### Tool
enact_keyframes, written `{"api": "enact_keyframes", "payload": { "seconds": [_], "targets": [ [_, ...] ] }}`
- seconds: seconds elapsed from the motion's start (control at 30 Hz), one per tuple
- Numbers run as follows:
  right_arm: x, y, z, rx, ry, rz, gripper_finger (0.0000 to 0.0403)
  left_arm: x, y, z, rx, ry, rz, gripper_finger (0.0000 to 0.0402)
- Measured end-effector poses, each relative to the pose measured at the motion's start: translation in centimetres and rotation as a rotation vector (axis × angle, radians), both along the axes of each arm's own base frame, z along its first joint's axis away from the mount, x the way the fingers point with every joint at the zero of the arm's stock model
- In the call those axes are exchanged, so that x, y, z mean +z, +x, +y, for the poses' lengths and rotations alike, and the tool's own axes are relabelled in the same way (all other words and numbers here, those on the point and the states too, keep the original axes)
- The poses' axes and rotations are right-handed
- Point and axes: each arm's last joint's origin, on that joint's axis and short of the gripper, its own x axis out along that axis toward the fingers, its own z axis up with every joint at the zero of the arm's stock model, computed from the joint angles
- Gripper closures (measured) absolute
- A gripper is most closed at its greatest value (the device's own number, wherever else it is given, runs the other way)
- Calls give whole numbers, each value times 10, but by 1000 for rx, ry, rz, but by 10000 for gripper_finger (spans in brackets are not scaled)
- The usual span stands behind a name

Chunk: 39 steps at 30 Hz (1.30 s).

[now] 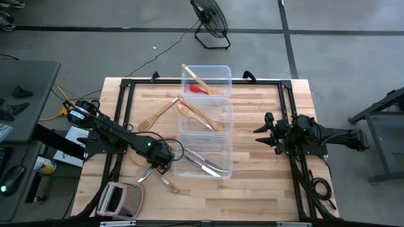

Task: Pick & Place Kitchen Items
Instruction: Put the silver knife into the bottom transparent bin

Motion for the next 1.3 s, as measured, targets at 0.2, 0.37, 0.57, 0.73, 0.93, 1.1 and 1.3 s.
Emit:
{"api": "enact_keyframes", "payload": {
  "seconds": [0.2, 0.37, 0.57, 0.73, 0.93, 1.1, 1.3],
  "targets": [
    [0, 0, 0, 0, 0, -1, 237, 0, 0, 0, -2, -4, 1, 362],
    [0, 0, 0, 0, 0, 0, 237, 0, 0, 0, -16, -5, 1, 361],
    [0, 0, 0, 0, 0, 0, 237, 2, 0, 0, -25, -4, 8, 363],
    [0, 0, 0, 0, 0, 0, 237, 5, 2, -1, -47, -12, 2, 363],
    [0, 0, 0, 0, 0, 0, 237, 10, -1, 0, -47, -14, 2, 364],
    [0, 0, 0, 0, 0, -1, 237, 16, -5, 2, -45, 1, -1, 364],
    [0, 0, 0, 0, 0, 0, 237, 28, -9, 5, -28, 19, -45, 364]
  ]
}}
